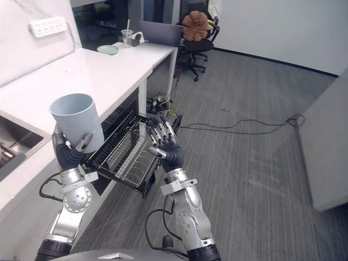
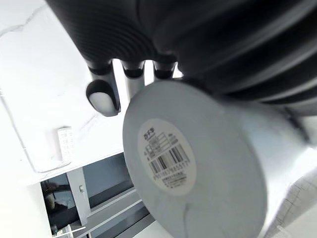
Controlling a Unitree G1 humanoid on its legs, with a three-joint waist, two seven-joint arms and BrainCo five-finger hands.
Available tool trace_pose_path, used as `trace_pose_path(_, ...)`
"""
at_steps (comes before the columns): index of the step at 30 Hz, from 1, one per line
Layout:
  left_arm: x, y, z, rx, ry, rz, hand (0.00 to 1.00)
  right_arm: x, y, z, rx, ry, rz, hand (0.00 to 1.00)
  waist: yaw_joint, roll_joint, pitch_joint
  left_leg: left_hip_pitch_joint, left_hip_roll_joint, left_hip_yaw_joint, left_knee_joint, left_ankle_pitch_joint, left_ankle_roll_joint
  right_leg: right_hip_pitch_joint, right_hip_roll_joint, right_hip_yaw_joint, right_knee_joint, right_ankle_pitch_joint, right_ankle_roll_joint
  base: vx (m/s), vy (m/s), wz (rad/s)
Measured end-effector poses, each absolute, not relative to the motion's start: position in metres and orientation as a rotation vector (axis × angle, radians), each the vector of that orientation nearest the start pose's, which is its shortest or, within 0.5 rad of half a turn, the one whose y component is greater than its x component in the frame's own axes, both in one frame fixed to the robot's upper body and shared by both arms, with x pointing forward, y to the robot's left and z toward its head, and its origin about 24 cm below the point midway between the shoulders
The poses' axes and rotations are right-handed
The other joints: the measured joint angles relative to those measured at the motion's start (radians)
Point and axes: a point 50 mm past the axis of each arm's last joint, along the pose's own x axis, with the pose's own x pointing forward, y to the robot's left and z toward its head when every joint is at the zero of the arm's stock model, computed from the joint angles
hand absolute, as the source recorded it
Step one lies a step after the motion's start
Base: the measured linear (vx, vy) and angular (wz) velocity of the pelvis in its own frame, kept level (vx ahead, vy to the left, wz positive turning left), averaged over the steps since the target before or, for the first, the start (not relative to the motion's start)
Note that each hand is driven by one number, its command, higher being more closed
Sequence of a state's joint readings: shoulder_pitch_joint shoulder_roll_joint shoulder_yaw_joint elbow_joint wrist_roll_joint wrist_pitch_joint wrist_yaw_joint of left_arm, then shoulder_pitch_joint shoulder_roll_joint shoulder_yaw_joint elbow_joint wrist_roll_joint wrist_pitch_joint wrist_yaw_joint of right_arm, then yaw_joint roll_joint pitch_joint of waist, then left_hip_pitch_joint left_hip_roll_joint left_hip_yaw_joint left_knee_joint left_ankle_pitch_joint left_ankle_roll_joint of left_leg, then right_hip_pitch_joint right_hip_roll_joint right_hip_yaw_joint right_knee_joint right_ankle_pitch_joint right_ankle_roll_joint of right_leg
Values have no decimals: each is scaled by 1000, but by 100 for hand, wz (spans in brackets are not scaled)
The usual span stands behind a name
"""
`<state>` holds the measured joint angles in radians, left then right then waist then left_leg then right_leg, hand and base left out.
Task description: Walk over to the sink, pick up the cup, carry it to the dishwasher, place the cup inside the dishwasher, then close the dishwasher door
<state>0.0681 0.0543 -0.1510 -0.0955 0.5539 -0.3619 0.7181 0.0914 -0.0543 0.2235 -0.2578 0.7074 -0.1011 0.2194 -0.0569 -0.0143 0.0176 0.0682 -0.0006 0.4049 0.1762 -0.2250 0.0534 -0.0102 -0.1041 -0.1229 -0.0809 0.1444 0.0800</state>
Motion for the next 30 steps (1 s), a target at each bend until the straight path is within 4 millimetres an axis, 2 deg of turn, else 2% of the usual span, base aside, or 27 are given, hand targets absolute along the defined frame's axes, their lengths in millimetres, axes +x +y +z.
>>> trace_pose_path(4,220,118,89,398,-611,388,100,228,-108,93,675,-262,411,0,21,16,-18,1,-18,-54,-44,31,4,7,-13,-54,0,-6,12,41,-11,41)
trace_pose_path(10,221,106,87,451,-597,347,100,231,-110,98,674,-286,405,0,24,11,-19,-9,-19,-83,-46,35,5,10,-14,-83,-1,-6,13,8,-17,14)
trace_pose_path(13,229,98,88,493,-600,320,100,232,-111,98,675,-287,404,0,23,0,-17,-2,-27,-102,-46,42,15,24,-22,-99,-1,-3,12,-78,7,16)
trace_pose_path(19,229,96,84,556,-590,294,100,232,-104,101,678,-290,436,0,25,-24,-10,2,-38,-102,-56,56,19,24,-34,-102,-1,-6,7,-95,-1,2)
trace_pose_path(30,230,82,77,655,-588,239,100,233,-89,105,688,-261,483,0,29,-26,-9,1,-40,-103,-55,57,17,27,-34,-105,0,1,17,-11,-3,0)
